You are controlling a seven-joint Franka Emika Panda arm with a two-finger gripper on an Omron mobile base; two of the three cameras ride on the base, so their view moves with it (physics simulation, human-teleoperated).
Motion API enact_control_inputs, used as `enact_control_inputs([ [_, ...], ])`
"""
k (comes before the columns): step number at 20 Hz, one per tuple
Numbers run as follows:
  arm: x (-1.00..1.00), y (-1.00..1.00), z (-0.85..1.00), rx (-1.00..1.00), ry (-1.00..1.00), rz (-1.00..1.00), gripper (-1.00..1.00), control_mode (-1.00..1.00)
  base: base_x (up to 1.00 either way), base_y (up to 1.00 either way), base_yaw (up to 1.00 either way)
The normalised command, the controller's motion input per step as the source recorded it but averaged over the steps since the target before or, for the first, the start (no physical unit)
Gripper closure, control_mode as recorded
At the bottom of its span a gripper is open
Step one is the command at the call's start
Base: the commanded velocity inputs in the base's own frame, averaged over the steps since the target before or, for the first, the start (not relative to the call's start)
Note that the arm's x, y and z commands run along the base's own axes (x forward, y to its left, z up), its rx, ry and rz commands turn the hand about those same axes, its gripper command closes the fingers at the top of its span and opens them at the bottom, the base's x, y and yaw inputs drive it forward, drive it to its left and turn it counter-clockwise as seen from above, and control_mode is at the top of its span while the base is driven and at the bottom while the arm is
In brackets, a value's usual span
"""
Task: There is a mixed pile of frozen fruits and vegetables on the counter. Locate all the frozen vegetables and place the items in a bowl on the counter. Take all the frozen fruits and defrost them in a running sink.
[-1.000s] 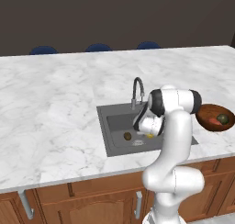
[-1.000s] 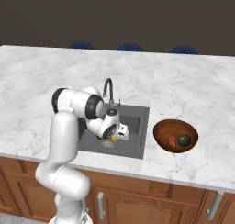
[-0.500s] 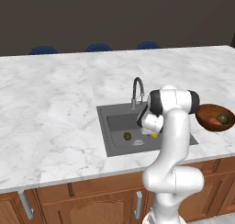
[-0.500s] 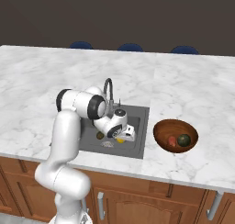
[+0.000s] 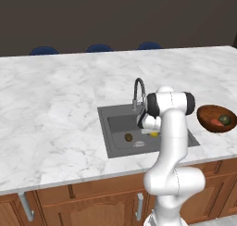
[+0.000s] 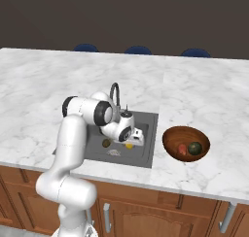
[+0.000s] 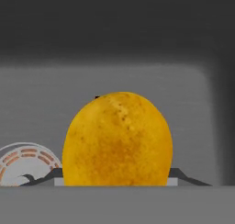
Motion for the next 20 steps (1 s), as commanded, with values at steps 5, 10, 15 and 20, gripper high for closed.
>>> enact_control_inputs([
  [5,0.37,0.0,-0.17,-0.02,0.0,0.0,1.0,-1.0,0.0,0.0,0.0],
  [10,0.18,0.0,-0.21,0.0,0.0,0.0,1.0,-1.0,0.0,0.0,0.0],
  [15,0.04,0.0,-0.24,0.0,0.02,0.0,1.0,-1.0,0.0,0.0,0.0],
  [20,0.0,0.0,-0.19,0.01,0.0,0.0,-1.0,-1.0,0.0,0.0,0.0],
])
